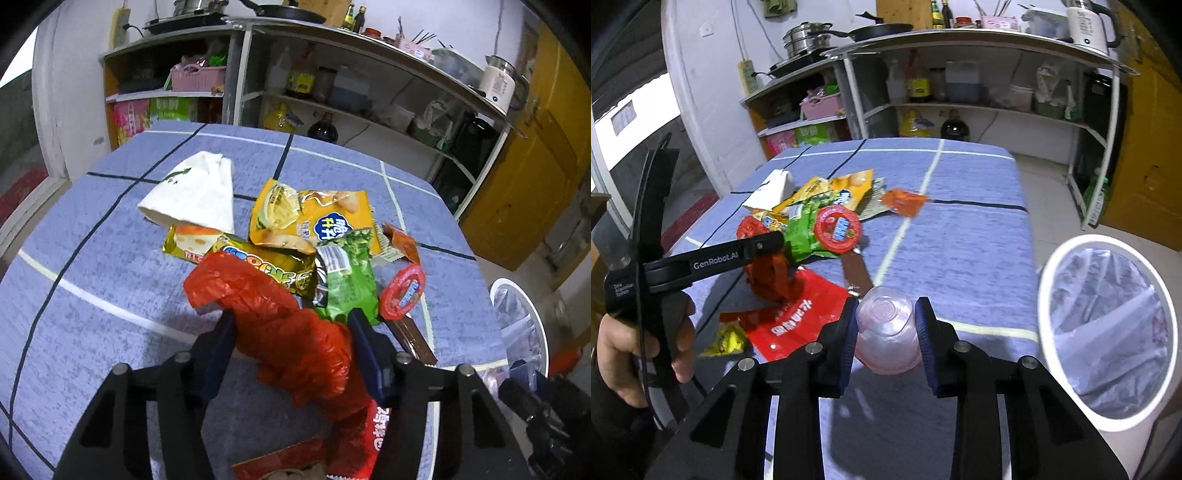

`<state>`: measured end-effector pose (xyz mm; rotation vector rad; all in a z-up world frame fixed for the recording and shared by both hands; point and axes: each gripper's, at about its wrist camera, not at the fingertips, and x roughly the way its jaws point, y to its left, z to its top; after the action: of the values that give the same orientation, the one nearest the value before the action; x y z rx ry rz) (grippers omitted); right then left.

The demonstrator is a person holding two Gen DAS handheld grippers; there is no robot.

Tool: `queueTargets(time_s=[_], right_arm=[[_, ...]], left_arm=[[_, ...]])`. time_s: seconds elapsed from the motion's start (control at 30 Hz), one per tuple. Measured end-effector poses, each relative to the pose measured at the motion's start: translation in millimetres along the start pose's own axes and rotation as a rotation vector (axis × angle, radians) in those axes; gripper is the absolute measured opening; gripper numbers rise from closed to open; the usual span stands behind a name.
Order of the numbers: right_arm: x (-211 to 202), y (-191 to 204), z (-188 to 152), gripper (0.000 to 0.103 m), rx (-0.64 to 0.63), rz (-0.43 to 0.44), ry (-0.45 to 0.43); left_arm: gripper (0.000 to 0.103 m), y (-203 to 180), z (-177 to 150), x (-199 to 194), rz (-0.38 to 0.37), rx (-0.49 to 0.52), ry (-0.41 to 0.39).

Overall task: Collect trash
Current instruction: 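Carry the red bag and clear cup over the bin and release both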

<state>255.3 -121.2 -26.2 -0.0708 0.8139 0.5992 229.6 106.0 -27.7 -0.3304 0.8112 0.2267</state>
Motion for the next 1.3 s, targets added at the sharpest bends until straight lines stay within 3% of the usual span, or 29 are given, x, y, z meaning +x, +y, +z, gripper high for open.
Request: queueTargets(time_s=[0.43,0.6,0.93,1.17,1.3], right_arm=[[-29,-17,-4,0.032,0.027,-0.011,-0.053],[-39,-30,-5,0.032,0.046,-0.028,-0.067],[-67,-95,-14,0.032,0.123,-0.143,-0.101],[-70,-161,-21,0.032,0.2,-0.233,-0.088],[-62,-188,-23,0.032,0.231,-0.247,-0.07]], left_arm=[[0.052,-3,-2,-51,-0.054,0.07,-0.11],[0.052,-22,-4,-75,-0.124,0.121,-0.133],[0.053,-129,-5,-66,-0.348,0.312,-0.119],[0.053,-205,-3,-27,-0.473,0.371,-0.054],[0.054,-242,-9,-3,-0.507,0.401,-0.01]])
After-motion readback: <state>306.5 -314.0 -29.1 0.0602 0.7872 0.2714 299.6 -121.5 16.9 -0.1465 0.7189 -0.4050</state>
